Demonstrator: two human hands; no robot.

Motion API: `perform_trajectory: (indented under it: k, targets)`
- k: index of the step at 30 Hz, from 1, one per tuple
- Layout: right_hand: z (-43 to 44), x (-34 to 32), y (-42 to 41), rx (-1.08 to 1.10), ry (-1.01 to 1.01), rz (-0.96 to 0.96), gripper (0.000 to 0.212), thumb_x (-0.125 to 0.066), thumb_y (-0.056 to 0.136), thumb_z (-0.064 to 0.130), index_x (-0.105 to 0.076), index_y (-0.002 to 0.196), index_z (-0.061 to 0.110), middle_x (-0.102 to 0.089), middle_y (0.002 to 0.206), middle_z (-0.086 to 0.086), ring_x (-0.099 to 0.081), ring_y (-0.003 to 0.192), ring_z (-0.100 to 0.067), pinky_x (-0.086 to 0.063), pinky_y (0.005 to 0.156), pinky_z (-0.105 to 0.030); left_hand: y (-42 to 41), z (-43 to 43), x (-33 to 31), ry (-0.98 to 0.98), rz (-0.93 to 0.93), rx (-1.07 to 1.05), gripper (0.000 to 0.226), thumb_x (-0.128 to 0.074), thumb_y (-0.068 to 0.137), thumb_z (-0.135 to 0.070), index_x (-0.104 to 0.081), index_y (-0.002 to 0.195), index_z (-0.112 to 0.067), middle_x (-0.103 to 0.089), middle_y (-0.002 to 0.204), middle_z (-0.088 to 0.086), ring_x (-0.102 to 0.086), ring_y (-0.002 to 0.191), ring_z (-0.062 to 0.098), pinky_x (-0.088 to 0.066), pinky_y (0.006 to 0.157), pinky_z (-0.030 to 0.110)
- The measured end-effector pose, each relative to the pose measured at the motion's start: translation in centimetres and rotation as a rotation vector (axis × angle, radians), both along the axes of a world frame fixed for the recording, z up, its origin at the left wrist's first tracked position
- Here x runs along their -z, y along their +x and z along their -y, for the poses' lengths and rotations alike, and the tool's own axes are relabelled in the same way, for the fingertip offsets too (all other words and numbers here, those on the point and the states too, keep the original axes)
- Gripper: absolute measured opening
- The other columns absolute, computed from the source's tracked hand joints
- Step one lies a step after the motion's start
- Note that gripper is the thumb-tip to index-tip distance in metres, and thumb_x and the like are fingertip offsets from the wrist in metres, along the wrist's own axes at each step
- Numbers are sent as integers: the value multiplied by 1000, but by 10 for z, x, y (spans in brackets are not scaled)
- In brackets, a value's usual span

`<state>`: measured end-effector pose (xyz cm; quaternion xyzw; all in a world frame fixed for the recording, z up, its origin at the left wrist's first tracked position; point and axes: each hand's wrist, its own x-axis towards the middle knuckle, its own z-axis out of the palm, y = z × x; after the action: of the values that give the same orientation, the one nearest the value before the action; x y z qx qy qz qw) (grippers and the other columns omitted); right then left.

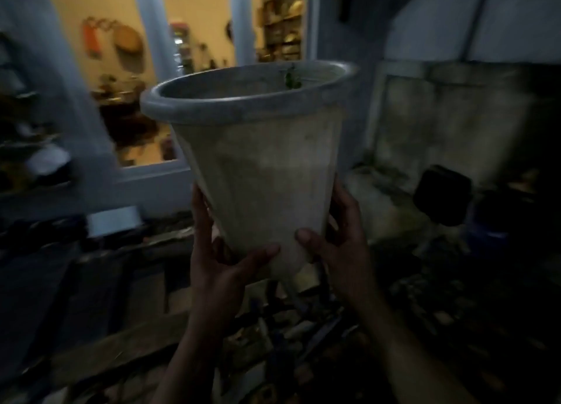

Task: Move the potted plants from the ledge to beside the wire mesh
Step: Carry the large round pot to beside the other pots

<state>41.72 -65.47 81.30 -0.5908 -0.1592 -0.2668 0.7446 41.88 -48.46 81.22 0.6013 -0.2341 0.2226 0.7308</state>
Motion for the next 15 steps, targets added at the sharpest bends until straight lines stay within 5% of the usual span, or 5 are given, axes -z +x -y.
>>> perform_trajectory:
  k: [4, 8, 11, 15]
  targets:
    - [111, -3, -27, 198, 25, -9, 84, -84, 70, 21, -45, 144, 28, -50, 151, 4, -48, 139, -18, -49, 107, -50, 9, 118, -3, -27, 29, 209, 122, -93, 57, -21, -23, 146, -68, -34, 164, 0, -53, 138, 13, -56, 95, 28]
    - [202, -3, -65, 422, 56, 16, 77, -80, 72, 8, -48, 137, 36, -47, 152, 1, -47, 139, -16, -52, 102, -40, 11, 221, -4, -7, 8, 423, 124, -98, 53, -40, -22, 146, -67, -34, 164, 0, -49, 142, 18, -54, 101, 42]
    - [259, 3, -97, 584, 63, 12, 77, -84, 71, 22, -50, 135, 47, -45, 155, 6, -45, 141, -13, -50, 107, -43, 7, 290, -2, 38, -22, 576, 127, -99, 54, -40, -19, 149, -65, -37, 162, -9, -48, 142, 16, -50, 103, 57]
    - [323, 17, -138, 772, 58, -37, 79, -88, 72, 39, -47, 138, 53, -47, 151, 17, -47, 138, -7, -53, 102, -31, -9, 374, 5, 62, -44, 766, 124, -98, 55, -38, -22, 149, -63, -43, 159, -9, -49, 141, 15, -48, 108, 54]
